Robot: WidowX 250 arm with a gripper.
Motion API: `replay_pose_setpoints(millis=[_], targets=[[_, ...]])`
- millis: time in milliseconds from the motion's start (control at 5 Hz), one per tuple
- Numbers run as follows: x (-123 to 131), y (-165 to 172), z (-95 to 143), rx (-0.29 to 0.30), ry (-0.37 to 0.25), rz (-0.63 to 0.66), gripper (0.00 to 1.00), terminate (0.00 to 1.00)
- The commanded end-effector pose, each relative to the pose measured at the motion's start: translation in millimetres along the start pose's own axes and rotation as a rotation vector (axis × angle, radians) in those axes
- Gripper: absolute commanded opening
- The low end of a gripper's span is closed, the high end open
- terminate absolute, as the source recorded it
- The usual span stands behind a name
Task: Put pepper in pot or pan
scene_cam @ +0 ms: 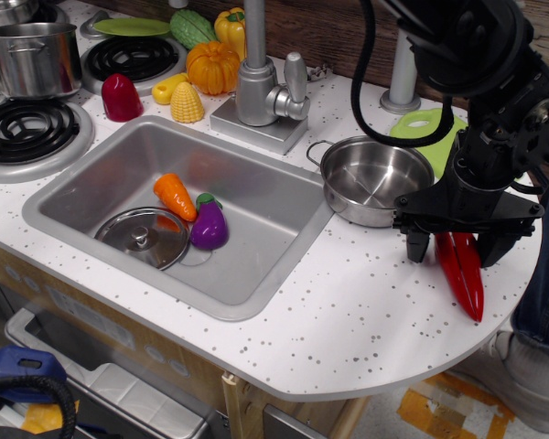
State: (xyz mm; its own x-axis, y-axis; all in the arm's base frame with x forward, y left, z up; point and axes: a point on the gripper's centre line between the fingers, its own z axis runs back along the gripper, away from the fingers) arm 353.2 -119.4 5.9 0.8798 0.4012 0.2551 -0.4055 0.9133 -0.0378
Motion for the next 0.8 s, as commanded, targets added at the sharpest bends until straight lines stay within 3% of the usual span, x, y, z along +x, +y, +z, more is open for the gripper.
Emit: replay_pose_setpoints(millis=[0,200,600], targets=[[9.6,-2.6,16.6,-0.001,-0.002,0.008,0.0,0.0],[16.8,1.7,37.1,0.052,0.004,-0.025,0.0,0.0],[33.9,23.8,83.9,0.11,0.109,-0.082,0.0,0.0]])
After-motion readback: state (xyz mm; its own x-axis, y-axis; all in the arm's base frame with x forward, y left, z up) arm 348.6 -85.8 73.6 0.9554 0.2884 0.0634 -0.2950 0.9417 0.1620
